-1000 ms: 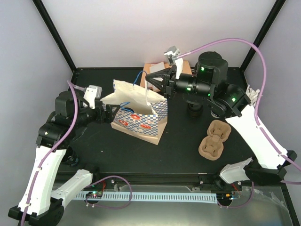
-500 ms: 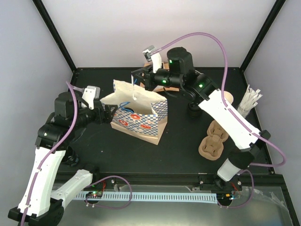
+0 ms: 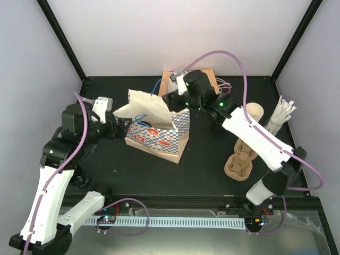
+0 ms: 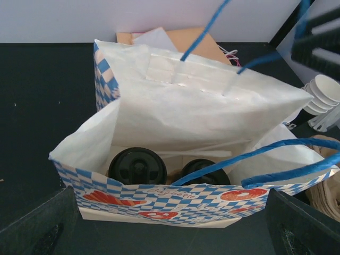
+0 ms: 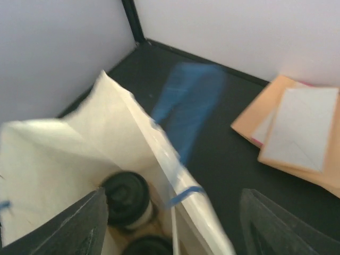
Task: Pack the takeout coffee
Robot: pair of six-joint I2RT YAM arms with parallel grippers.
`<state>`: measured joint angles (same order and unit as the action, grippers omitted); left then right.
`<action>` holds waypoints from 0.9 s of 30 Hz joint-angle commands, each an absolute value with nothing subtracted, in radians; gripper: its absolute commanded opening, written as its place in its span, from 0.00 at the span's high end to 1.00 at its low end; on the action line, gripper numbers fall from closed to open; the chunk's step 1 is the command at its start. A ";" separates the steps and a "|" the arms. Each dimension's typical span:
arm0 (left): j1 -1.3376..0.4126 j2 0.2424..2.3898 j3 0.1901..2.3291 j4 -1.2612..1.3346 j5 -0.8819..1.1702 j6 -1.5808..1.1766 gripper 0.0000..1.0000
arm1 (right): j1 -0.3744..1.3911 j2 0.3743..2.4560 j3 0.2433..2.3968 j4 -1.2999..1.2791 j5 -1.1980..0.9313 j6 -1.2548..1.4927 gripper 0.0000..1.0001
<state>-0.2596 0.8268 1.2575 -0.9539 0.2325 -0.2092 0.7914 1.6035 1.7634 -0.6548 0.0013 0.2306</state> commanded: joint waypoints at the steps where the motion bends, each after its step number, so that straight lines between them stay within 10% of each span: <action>1: -0.265 0.828 1.251 -0.974 0.234 -0.211 0.01 | 0.788 1.465 1.644 -0.639 0.114 0.210 0.27; 27: -0.266 0.481 0.829 -0.991 0.313 -0.557 0.07 | 0.788 1.022 0.946 -0.403 -0.083 0.266 0.19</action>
<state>-0.2596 0.5472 0.9276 -1.0355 0.2222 -0.4187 0.7895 1.0550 1.0241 -0.5144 0.0261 0.2195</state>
